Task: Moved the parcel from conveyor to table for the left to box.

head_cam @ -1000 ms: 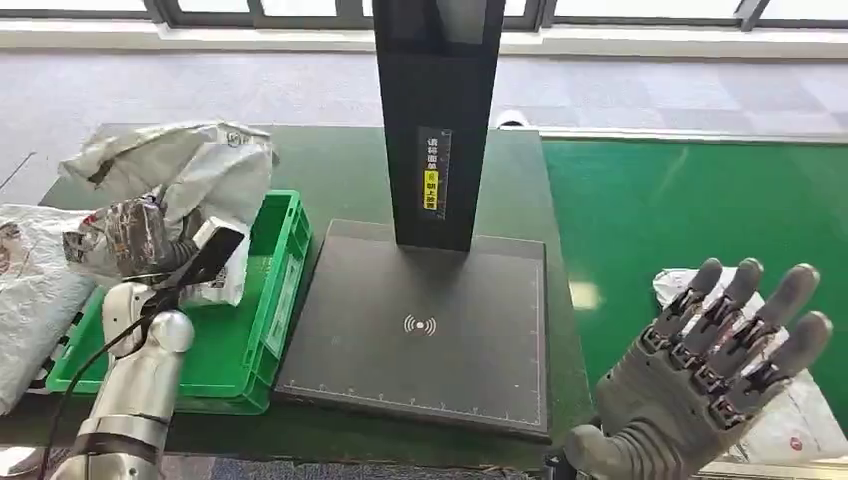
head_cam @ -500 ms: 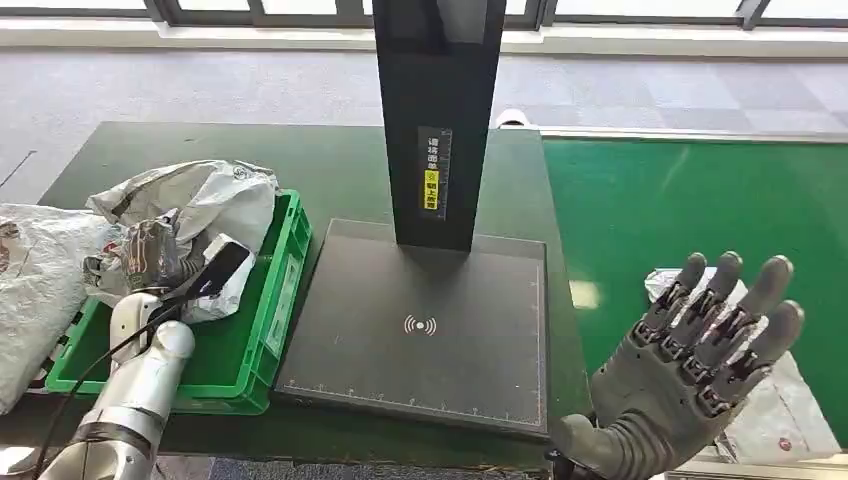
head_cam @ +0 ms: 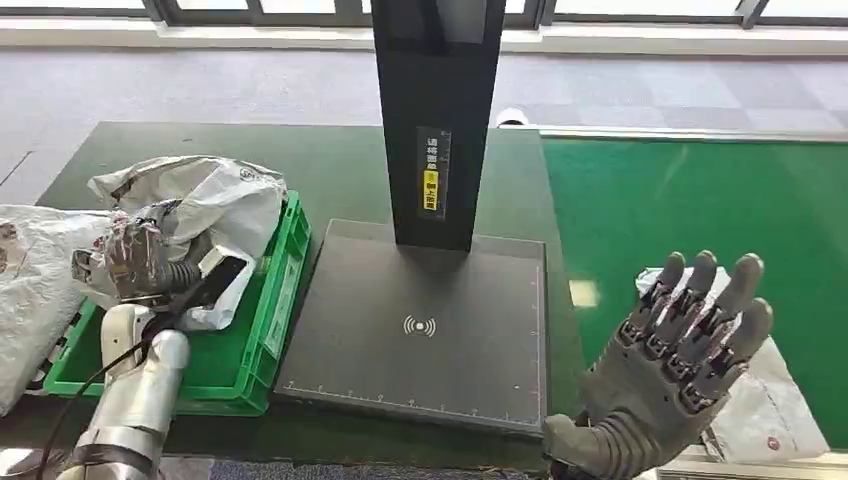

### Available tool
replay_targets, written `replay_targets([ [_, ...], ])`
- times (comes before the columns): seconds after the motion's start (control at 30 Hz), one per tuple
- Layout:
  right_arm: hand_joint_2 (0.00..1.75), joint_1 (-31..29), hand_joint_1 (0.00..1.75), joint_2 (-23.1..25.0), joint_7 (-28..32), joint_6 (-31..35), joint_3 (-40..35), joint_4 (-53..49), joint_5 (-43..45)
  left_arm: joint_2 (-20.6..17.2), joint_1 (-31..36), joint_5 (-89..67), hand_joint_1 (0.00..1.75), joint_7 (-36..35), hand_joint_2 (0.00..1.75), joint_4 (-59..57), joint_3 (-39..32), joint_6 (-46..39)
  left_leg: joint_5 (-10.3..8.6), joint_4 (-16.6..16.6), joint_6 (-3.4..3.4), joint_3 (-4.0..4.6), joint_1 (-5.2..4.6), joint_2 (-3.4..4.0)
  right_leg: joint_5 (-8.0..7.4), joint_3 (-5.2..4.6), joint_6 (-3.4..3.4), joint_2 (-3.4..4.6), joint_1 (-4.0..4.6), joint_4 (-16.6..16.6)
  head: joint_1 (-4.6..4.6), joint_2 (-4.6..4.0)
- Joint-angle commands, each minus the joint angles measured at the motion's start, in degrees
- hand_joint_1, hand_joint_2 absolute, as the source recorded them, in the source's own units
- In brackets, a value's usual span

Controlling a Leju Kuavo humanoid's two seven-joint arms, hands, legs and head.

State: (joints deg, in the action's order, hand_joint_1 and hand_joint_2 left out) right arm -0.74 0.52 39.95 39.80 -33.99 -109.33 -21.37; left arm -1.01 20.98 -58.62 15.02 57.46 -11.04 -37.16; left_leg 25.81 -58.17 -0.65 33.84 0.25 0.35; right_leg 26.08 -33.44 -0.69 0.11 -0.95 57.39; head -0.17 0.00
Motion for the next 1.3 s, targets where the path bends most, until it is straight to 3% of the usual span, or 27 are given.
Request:
replay_targets([
  [0.03,1.75,11.18,0.0,-0.08,0.05,-6.34,8.9,4.54,-6.06,6.73,-14.72,0.33,0.0,-0.24,0.0,29.09,0.8,-2.61,0.04,0.14,0.04,-0.14,0.08,-0.16,0.05,0.26,0.03,-0.15,0.08,-0.25,0.0,0.0],
  [0.47,1.75,15.92,0.0,0.92,0.05,-9.8,12.15,1.84,-7.91,9.12,-17.09,-7.23,0.0,-3.58,0.0,32.63,1.73,-2.34,0.21,0.06,0.03,-0.05,0.03,-0.14,0.23,0.13,0.02,-0.17,0.04,-0.13,0.0,0.0],
  [0.73,1.75,15.28,0.0,-0.26,0.05,-9.45,10.93,3.06,-7.69,8.5,-16.01,-8.78,0.0,-6.19,0.0,28.59,1.16,0.17,0.19,0.09,0.02,-0.11,0.01,-0.15,0.22,0.17,0.03,-0.16,0.03,-0.14,0.0,0.0],
  [0.77,1.75,15.45,0.0,0.26,0.05,-8.94,11.48,3.29,-8.43,8.84,-15.98,-5.8,0.0,-4.29,0.0,29.11,1.33,-1.77,0.19,0.12,0.02,-0.16,0.04,-0.17,0.21,0.24,0.04,-0.18,0.06,-0.19,0.0,0.0],
  [0.83,1.75,15.8,0.0,1.73,-0.56,-8.86,14.05,3.91,-9.2,13.49,-18.19,5.15,0.0,7.3,0.0,35.79,-2.53,-2.84,0.19,0.13,0.02,-0.16,0.06,-0.15,0.2,0.24,0.04,-0.16,0.07,-0.21,0.0,0.0],
  [0.9,1.75,15.61,0.0,1.58,-0.43,-9.41,14.86,4.24,-8.78,13.79,-20.06,5.45,0.0,7.46,0.0,37.84,-1.78,-2.84,0.24,0.02,0.03,-0.05,0.04,-0.03,0.21,0.09,0.01,-0.04,0.05,-0.09,0.0,0.0],
  [0.93,1.75,16.43,0.0,3.53,-6.33,-5.68,19.67,5.97,-12.18,12.84,-23.98,19.85,0.0,19.67,0.0,43.57,3.11,11.56,0.24,0.08,0.04,-0.11,0.05,-0.01,0.21,0.16,0.03,-0.02,0.06,-0.16,0.0,0.0],
  [0.97,1.75,16.27,0.0,3.3,-7.96,-5.9,24.99,9.67,-11.4,13.6,-28.16,42.1,0.0,22.56,0.0,46.72,6.3,18.88,0.25,0.14,0.03,-0.19,0.08,0.0,0.2,0.26,0.04,0.0,0.09,-0.23,0.0,0.0],
  [1.03,1.75,15.27,0.0,3.8,-4.04,-7.7,29.66,13.68,-9.31,13.34,-30.59,43.35,0.0,23.25,0.0,47.81,9.17,17.92,0.26,0.08,0.05,-0.16,0.06,-0.01,0.21,0.27,-0.02,-0.03,0.06,-0.22,0.0,0.0],
  [1.1,1.75,15.27,0.0,3.8,-4.04,-7.7,29.66,13.68,-9.31,13.34,-30.59,43.35,0.0,23.25,0.0,47.81,9.17,17.92,0.33,0.09,0.09,-0.19,0.05,-0.05,0.25,0.29,-0.04,-0.07,0.06,-0.25,0.0,0.0],
  [1.27,1.75,9.86,0.0,4.59,-11.26,-10.92,38.41,27.39,-15.71,11.31,-30.16,54.6,0.0,24.98,0.0,48.32,15.44,26.29,0.34,0.09,0.13,-0.14,0.03,-0.12,0.29,0.31,-0.1,-0.16,0.05,-0.26,0.02,0.0],
  [1.3,0.0,8.88,0.0,4.53,-10.49,-11.75,39.9,29.59,-15.48,11.79,-30.03,55.04,0.0,24.98,0.0,47.92,16.12,26.49,0.28,0.2,0.13,-0.26,0.05,-0.18,0.24,0.47,-0.08,-0.23,0.07,-0.41,0.0,0.0],
])
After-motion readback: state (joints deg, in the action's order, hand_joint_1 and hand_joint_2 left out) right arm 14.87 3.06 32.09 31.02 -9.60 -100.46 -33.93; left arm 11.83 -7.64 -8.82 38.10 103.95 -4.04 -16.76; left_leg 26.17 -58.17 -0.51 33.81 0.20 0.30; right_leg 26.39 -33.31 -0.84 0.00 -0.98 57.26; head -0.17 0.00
